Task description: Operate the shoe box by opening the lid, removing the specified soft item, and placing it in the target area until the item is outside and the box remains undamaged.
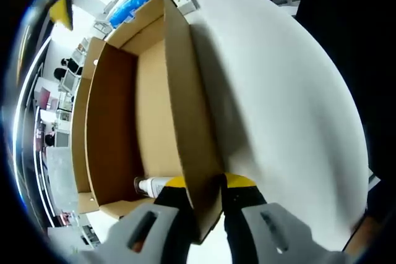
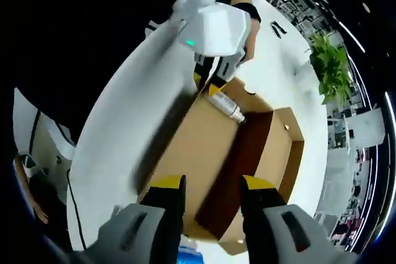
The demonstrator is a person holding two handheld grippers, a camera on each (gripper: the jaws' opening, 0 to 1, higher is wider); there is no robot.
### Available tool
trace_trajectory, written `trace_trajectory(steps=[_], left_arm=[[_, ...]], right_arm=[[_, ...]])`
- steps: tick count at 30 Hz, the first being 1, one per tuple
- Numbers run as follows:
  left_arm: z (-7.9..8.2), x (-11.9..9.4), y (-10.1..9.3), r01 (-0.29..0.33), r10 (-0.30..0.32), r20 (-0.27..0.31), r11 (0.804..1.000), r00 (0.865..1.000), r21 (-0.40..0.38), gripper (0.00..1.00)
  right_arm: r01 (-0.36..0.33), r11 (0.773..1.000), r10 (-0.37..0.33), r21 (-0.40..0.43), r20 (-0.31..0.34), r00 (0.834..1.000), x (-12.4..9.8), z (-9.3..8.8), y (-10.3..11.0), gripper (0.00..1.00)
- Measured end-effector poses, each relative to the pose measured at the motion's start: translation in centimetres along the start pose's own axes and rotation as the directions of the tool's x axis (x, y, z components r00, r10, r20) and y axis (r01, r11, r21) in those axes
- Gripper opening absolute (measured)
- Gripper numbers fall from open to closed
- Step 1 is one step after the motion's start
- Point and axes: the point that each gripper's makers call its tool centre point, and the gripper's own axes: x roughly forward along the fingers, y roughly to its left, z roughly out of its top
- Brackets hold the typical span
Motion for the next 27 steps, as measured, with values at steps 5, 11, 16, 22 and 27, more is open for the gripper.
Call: trace_trajectory(steps=[5, 11, 16, 22, 27], left_arm=[[0.1, 0.0, 0.2, 0.002, -0.002, 0.004, 1.000, 1.000, -0.003, 0.14], [0.0, 0.0, 0.2, 0.002, -0.002, 0.005, 1.000, 1.000, -0.003, 0.14], [0.0, 0.1, 0.2, 0.001, -0.001, 0.004, 1.000, 1.000, -0.004, 0.14], [-0.1, 0.2, 0.1, 0.000, 0.000, 0.003, 1.000, 1.000, -0.002, 0.14], [-0.1, 0.2, 0.1, 0.002, -0.002, 0.004, 1.000, 1.000, -0.001, 0.14]], right_arm=[[-0.057, 0.995, 0.061, -0.084, 0.038, 0.997, 4.5, 2.9, -1.4, 0.42], [-0.069, 0.992, 0.079, -0.107, 0.100, 0.992, 8.8, 5.4, -2.9, 0.43], [-0.086, 0.988, 0.098, -0.129, 0.088, 0.991, 11.1, 5.8, -3.5, 0.47], [-0.113, 0.985, 0.122, -0.131, 0.058, 0.991, 13.8, 5.2, -3.8, 0.47], [-0.147, 0.983, 0.155, -0.112, 0.069, 0.985, 15.6, 5.2, -3.6, 0.47]])
